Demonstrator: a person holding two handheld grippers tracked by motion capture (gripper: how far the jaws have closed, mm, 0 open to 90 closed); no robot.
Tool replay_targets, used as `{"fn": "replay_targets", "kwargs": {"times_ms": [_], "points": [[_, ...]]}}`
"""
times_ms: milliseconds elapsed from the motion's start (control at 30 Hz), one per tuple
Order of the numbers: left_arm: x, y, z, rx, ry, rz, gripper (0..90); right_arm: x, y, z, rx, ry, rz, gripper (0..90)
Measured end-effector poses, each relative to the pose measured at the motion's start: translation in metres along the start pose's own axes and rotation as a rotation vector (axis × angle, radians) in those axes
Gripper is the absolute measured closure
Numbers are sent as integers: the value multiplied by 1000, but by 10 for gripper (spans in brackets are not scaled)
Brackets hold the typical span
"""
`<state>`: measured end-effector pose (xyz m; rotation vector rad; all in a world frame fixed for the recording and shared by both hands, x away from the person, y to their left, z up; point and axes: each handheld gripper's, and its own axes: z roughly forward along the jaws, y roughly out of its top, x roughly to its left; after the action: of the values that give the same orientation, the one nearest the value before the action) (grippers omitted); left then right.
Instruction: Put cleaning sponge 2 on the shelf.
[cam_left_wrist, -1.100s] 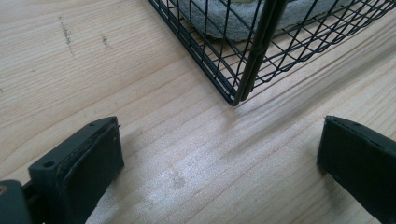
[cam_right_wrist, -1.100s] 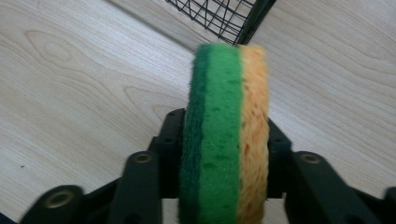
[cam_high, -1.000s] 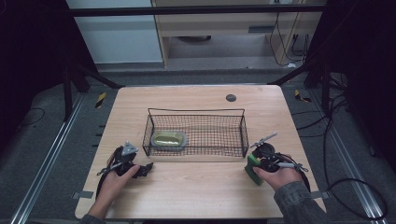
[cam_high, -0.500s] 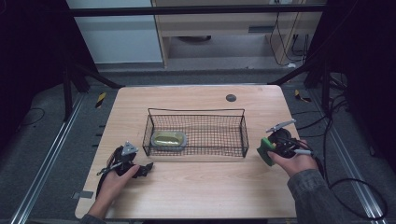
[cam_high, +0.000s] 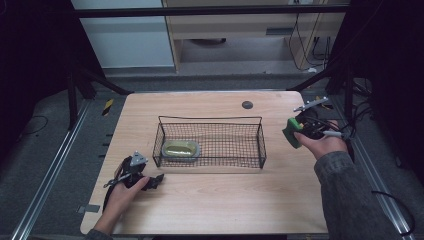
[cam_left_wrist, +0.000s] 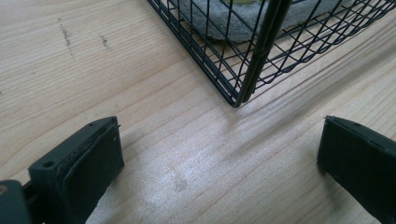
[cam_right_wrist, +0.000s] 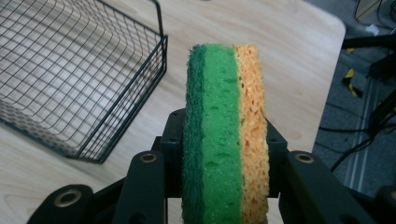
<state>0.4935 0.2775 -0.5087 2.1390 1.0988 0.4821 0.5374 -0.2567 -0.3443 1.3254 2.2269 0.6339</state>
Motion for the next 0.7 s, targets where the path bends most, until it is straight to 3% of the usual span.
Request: {"fn": "replay_targets", "kwargs": {"times_ms": [133, 333, 500, 700], "points": [[0, 0, 0, 0, 0, 0, 0, -5, 10, -3, -30, -12, -8, 639], [0, 0, 0, 0, 3, 2, 0, -7, 21, -7, -32, -16, -8, 640], [0, 0, 0, -3, 2, -6, 0, -5, 38, -11, -52, -5, -43, 641], [0, 0, 0, -3, 3, -3, 0, 1, 53, -10, -74, 26, -49, 642]]}}
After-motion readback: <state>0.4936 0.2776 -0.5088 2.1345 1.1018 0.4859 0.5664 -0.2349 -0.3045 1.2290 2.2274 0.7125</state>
